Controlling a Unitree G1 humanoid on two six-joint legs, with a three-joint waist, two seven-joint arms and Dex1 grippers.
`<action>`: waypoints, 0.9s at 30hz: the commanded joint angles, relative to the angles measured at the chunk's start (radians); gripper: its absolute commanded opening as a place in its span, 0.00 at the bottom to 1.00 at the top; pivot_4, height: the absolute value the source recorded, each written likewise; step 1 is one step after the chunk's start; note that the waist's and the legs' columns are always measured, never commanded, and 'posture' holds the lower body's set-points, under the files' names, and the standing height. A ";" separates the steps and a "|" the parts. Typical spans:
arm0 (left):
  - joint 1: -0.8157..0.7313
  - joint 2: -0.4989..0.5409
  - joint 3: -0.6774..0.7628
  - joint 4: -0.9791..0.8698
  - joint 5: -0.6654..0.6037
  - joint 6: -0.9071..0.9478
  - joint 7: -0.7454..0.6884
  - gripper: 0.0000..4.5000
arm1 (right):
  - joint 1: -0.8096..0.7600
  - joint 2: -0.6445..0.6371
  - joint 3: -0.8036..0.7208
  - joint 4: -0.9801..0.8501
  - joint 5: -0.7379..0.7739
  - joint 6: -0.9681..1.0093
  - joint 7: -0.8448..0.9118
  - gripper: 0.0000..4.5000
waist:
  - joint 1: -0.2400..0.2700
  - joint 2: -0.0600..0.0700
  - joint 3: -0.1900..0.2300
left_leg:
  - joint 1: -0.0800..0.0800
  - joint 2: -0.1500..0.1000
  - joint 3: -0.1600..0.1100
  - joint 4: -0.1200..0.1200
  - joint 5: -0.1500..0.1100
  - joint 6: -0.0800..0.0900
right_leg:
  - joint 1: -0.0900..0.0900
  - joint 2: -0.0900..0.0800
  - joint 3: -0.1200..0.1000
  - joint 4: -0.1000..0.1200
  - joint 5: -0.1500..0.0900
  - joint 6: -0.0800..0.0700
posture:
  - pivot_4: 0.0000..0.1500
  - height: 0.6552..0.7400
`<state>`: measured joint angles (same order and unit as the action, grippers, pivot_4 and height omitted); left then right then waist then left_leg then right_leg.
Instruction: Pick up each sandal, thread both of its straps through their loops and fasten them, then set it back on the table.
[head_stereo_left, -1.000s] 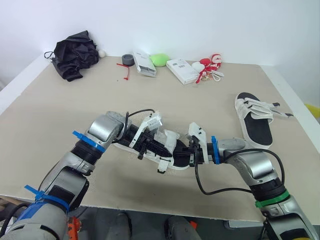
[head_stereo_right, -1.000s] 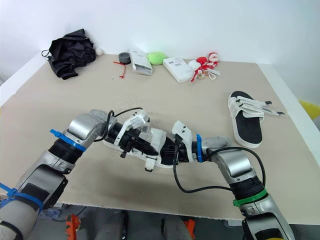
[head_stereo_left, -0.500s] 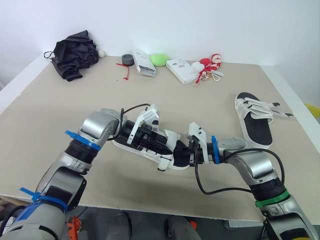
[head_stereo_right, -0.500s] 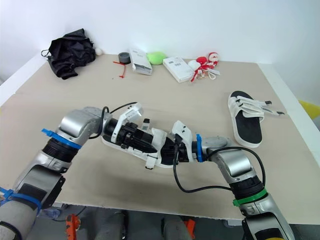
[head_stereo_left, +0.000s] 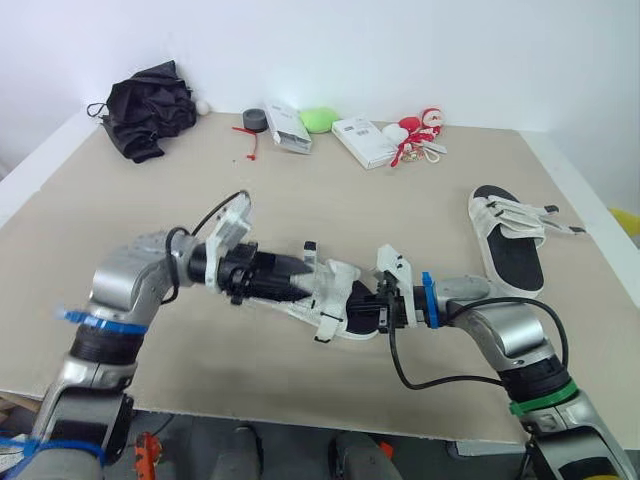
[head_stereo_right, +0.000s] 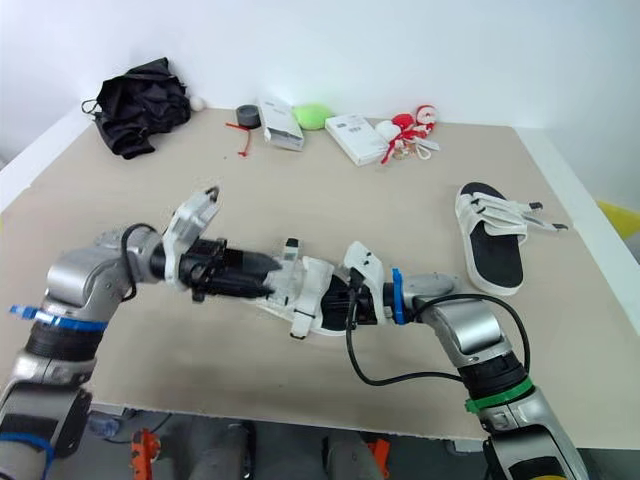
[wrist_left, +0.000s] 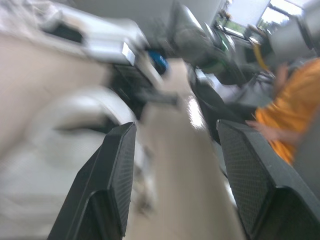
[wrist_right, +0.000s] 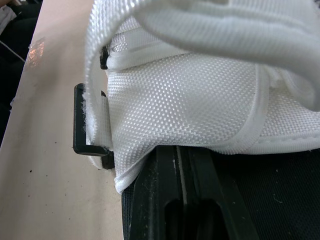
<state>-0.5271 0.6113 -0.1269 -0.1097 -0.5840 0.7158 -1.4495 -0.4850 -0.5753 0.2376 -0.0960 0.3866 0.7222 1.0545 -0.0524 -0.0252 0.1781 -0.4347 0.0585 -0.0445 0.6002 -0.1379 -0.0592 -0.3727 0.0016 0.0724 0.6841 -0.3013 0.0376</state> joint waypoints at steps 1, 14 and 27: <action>0.090 0.014 -0.067 -0.032 0.096 -0.117 0.029 0.58 | 0.019 0.005 0.046 0.012 -0.012 0.020 0.004 0.00 | 0.001 0.000 0.000 | 0.000 0.000 0.000 0.000 0.000 0.000 | 0.000 0.000 0.000 0.000 0.000 0.000 | 1.00 0.91; 0.084 -0.089 -0.134 0.057 0.182 -0.210 0.145 0.58 | 0.041 -0.008 0.028 -0.017 -0.006 0.034 -0.010 0.00 | 0.004 -0.001 0.001 | 0.000 0.002 0.000 0.000 0.000 0.000 | -0.001 0.002 0.000 0.000 0.000 -0.001 | 1.00 0.91; 0.060 -0.132 -0.186 0.044 0.154 -0.134 0.136 0.31 | 0.060 -0.018 0.015 -0.050 0.000 0.051 -0.027 0.00 | 0.005 -0.001 0.001 | -0.001 0.001 0.000 0.000 0.000 0.000 | -0.001 0.002 0.000 0.000 0.000 -0.001 | 1.00 0.91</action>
<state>-0.4557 0.4791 -0.3076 -0.0412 -0.4027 0.5743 -1.2986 -0.4539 -0.5809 0.2200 -0.1459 0.3881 0.7433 1.0219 -0.0472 -0.0266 0.1788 -0.4357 0.0597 -0.0445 0.6005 -0.1379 -0.0593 -0.3734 0.0030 0.0721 0.6840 -0.3012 0.0368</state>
